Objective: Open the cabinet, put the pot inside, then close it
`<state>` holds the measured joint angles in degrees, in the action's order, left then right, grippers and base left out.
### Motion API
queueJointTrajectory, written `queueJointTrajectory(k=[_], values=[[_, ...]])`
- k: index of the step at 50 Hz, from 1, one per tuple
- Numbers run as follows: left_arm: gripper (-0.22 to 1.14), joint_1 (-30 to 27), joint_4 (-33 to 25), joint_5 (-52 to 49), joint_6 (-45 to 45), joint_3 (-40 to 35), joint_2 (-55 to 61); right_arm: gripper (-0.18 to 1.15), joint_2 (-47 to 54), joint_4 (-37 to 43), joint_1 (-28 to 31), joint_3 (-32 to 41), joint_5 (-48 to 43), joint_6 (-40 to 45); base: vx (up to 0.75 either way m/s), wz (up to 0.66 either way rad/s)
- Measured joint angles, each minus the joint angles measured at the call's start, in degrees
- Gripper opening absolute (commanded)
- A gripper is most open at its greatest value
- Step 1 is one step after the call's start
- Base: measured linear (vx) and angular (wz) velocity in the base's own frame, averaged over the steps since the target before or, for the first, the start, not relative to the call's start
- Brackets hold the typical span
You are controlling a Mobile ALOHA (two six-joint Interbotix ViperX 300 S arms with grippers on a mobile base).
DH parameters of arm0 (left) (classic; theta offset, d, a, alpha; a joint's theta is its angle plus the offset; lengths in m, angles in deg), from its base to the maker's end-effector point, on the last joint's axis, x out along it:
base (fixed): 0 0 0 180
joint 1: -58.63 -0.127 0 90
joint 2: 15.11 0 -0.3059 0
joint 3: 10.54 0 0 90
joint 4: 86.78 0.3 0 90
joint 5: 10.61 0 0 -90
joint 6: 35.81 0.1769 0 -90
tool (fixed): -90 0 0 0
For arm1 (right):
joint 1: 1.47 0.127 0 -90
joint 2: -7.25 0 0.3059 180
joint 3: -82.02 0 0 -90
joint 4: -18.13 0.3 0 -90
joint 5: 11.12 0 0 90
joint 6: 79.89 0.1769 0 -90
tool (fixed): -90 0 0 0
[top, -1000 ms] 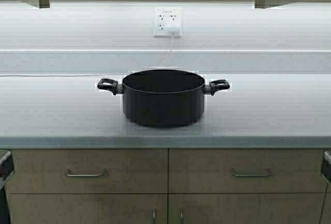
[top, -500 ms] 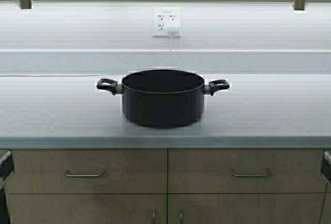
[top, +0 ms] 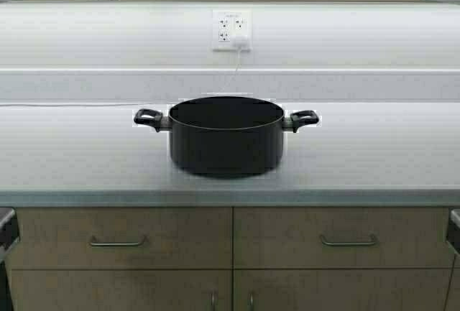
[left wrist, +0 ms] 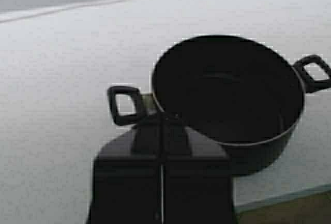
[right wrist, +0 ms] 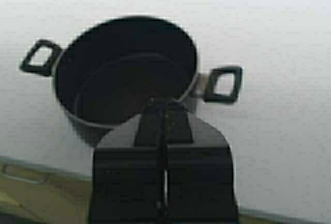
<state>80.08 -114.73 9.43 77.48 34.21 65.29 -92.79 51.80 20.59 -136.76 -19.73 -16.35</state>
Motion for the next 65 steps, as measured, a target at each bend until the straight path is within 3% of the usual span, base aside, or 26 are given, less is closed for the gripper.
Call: queueJointTrajectory(k=[11,38,54,65], values=[[0.02,0.1,0.8,9.7,-6.6,6.9,3.3,0.07,5.4,-0.4,0.7,-7.1,-10.5,5.4,0.03,0.00],[0.02,0.0,7.6,13.4,-11.3,7.9,9.9,0.07,10.1,-1.1,2.5,-16.0,-22.1,13.6,0.15,0.09],[0.02,0.4,10.6,16.3,-15.4,7.3,14.1,0.07,19.3,-1.3,3.2,-14.8,-26.9,18.5,0.18,-0.06],[0.03,0.6,11.0,19.3,-18.7,9.8,15.4,0.10,22.9,-2.3,7.7,-13.6,-28.4,20.2,0.15,-0.08]])
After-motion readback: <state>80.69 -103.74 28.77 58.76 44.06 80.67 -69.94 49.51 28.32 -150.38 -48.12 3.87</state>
